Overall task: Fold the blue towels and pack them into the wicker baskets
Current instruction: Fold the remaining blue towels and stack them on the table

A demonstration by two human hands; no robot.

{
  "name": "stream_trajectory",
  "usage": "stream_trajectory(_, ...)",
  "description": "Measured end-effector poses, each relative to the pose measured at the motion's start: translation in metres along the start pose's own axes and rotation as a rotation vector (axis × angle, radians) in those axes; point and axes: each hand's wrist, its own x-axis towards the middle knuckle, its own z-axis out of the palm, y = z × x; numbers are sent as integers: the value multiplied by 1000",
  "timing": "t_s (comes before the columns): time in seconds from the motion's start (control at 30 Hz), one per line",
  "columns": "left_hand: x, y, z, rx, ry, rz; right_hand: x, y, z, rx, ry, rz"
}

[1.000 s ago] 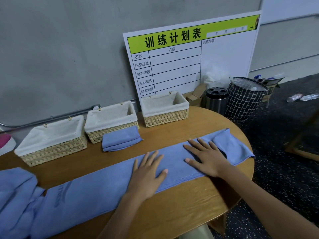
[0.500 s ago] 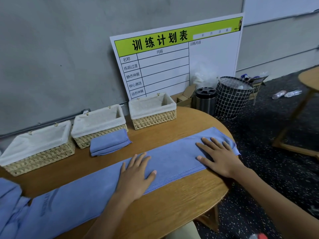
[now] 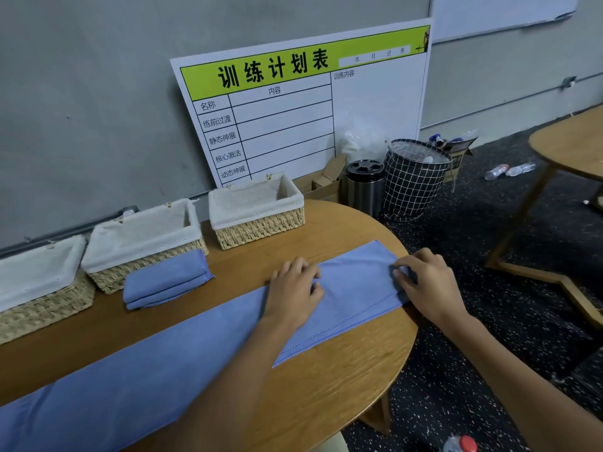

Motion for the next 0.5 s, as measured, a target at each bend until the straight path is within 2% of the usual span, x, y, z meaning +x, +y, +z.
stream_trajectory(0.17,9,0,0,20,38,40,1,11,-5,158,-35,183)
stream_trajectory(0.3,16,35,-12,-194,20,218,3,11,-7,361,-74,287)
stream_trajectory(0.4,12,73,-5,-221,-41,361,1,10,-5,428,-67,311)
stream_trajectory(0.5,18,100,6,-211,-53,347,0,9,-6,450,-55,308)
